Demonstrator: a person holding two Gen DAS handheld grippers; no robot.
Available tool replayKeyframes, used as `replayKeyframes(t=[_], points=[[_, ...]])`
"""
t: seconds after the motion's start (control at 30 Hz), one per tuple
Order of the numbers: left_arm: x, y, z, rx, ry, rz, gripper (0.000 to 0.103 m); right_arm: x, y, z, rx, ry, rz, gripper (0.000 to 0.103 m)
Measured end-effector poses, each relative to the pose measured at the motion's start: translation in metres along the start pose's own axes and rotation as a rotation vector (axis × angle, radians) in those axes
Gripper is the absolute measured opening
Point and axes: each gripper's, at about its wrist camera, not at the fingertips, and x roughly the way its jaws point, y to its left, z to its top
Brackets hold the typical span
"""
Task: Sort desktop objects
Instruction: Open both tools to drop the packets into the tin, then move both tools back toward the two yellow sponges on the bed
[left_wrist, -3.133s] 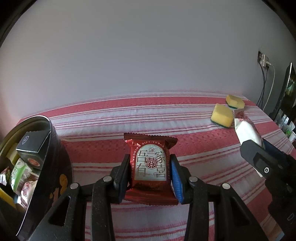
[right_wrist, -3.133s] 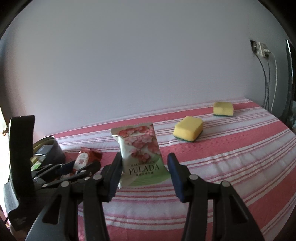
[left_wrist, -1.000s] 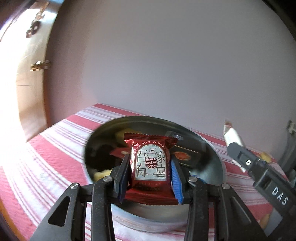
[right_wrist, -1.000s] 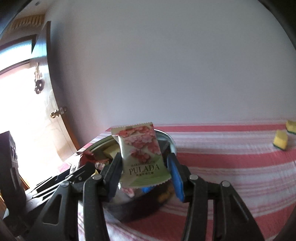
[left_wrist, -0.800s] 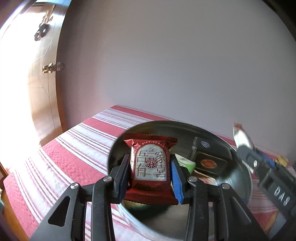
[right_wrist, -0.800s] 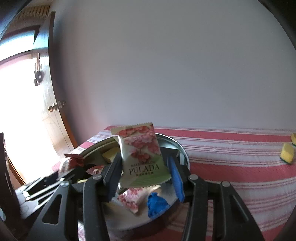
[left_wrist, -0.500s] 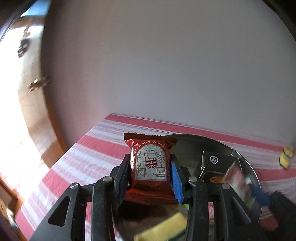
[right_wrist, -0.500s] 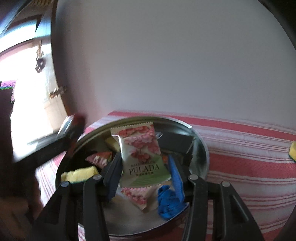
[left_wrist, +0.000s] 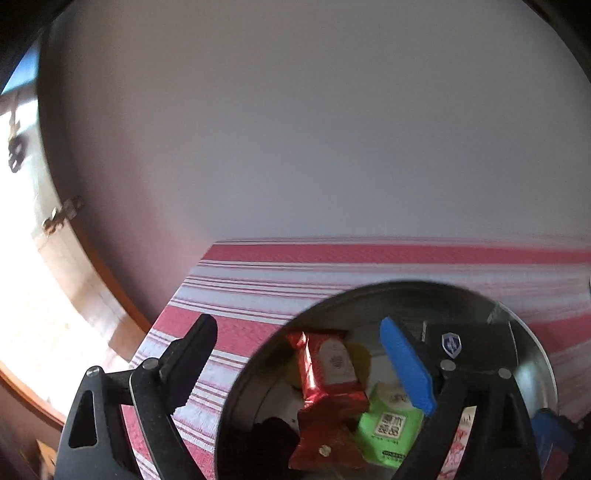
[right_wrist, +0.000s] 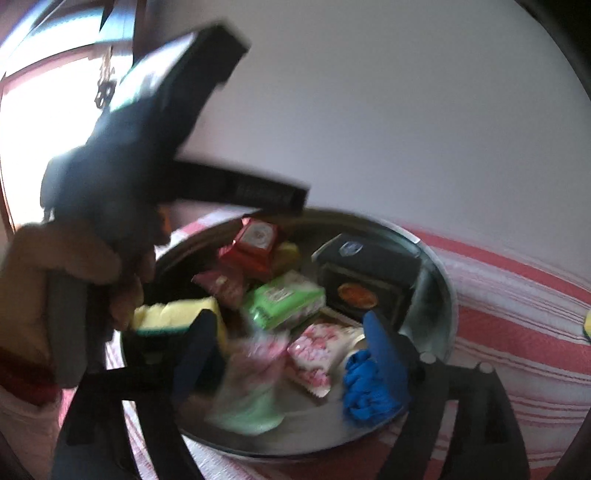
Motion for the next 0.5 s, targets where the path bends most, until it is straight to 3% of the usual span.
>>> replayKeyframes(t=[0.1,0.17,0.2,0.3,0.5], points=[[-0.017,0.025,-0.004,-0.155,-0.064,0.032,0.097,-0.012,-0.014,0.003,0.073,-0.065,-0.025,0.093],[-0.026,0.033,-0.007,-0.21,-0.11,0.042,0.097,-0.018,-0.021,0.004,0.127,-0.115,-0.038,0.103],[-0.033,0.036,-0.011,-0.231,-0.137,0.055,0.097,-0.019,-0.022,0.008,0.148,-0.139,-0.053,0.103],[-0.052,0.035,-0.027,-0.268,-0.213,0.067,0.097,-0.024,-0.025,0.009,0.151,-0.185,-0.12,0.103],[-0.072,0.022,-0.049,-0.301,-0.278,0.078,0.097,-0.036,-0.034,0.014,0.135,-0.256,-0.259,0.103]])
